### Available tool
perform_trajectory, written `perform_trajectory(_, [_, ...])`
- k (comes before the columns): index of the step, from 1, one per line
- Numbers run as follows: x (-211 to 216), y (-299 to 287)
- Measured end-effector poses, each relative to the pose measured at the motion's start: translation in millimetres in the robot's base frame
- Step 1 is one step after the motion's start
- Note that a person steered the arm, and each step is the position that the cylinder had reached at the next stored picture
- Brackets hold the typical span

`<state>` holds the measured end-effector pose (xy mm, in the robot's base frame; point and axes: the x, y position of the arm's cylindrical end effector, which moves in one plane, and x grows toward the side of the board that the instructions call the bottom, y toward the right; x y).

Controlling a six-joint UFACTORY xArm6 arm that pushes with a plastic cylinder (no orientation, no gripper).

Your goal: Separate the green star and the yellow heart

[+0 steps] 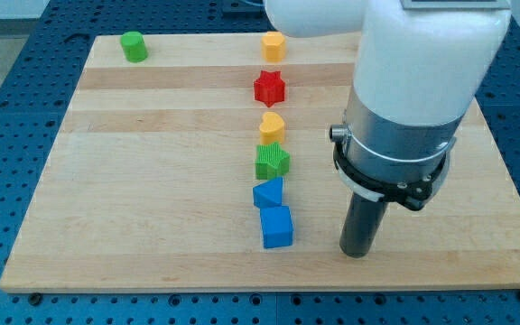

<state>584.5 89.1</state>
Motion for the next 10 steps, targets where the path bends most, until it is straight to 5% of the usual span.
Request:
perform_trajectory(4, [-62,10])
perform_trajectory(10, [-120,-65])
